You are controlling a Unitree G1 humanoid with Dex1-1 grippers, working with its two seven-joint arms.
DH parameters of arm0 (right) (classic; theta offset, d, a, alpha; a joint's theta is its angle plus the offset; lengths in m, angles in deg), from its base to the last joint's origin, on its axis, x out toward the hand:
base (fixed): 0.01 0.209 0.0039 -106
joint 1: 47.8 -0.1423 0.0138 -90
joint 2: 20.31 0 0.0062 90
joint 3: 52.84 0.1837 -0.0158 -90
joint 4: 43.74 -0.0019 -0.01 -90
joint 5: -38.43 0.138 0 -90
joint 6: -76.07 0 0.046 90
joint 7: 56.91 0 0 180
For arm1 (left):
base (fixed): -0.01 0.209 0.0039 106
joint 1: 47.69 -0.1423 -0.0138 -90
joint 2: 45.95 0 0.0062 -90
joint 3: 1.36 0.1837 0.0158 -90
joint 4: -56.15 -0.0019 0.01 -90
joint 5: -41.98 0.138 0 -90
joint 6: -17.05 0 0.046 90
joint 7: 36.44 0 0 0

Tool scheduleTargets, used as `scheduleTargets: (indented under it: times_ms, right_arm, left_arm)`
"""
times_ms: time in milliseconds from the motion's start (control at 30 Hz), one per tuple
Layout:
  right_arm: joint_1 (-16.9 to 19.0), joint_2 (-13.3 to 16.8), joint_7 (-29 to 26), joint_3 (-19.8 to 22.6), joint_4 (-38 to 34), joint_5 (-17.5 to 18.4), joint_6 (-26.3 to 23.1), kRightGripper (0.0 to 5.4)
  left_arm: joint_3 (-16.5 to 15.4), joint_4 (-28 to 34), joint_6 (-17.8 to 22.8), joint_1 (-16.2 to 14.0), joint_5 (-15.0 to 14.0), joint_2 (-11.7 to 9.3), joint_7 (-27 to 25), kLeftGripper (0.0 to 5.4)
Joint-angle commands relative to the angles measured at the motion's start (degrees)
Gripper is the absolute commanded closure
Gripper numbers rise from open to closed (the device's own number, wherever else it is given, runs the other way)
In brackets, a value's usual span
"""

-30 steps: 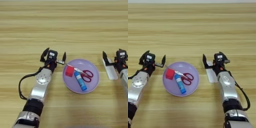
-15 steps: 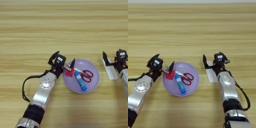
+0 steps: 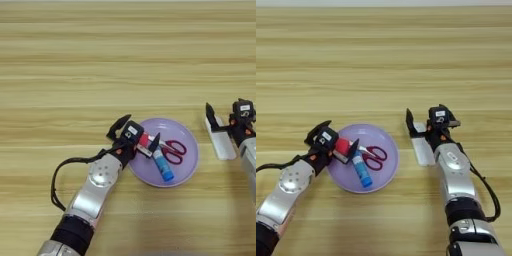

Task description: Move the objects on the table

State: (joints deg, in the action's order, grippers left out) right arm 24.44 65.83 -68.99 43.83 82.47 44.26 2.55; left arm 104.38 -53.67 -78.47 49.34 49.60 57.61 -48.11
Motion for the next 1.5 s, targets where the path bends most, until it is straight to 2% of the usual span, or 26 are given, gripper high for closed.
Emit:
scheduleTargets:
  times_ms: [33, 933, 1500]
  right_arm:
    - [-0.28, -0.48, 0.16, -0.12, -0.42, -0.23, -1.01, 0.02]
    - [0.07, -1.27, 0.82, -0.62, -1.64, -0.67, -1.61, 0.02]
    - [0.27, -1.80, 1.32, -0.91, -2.62, -0.95, -2.16, 0.02]
  left_arm:
    - [-0.58, -1.96, -0.21, 0.65, 0.58, -0.38, 0.53, 0.00]
    - [-0.24, -3.54, -0.29, 0.36, 1.86, -1.24, -0.16, 0.00]
    - [1.16, -4.44, -0.18, -0.08, 2.76, -1.81, -0.43, 0.00]
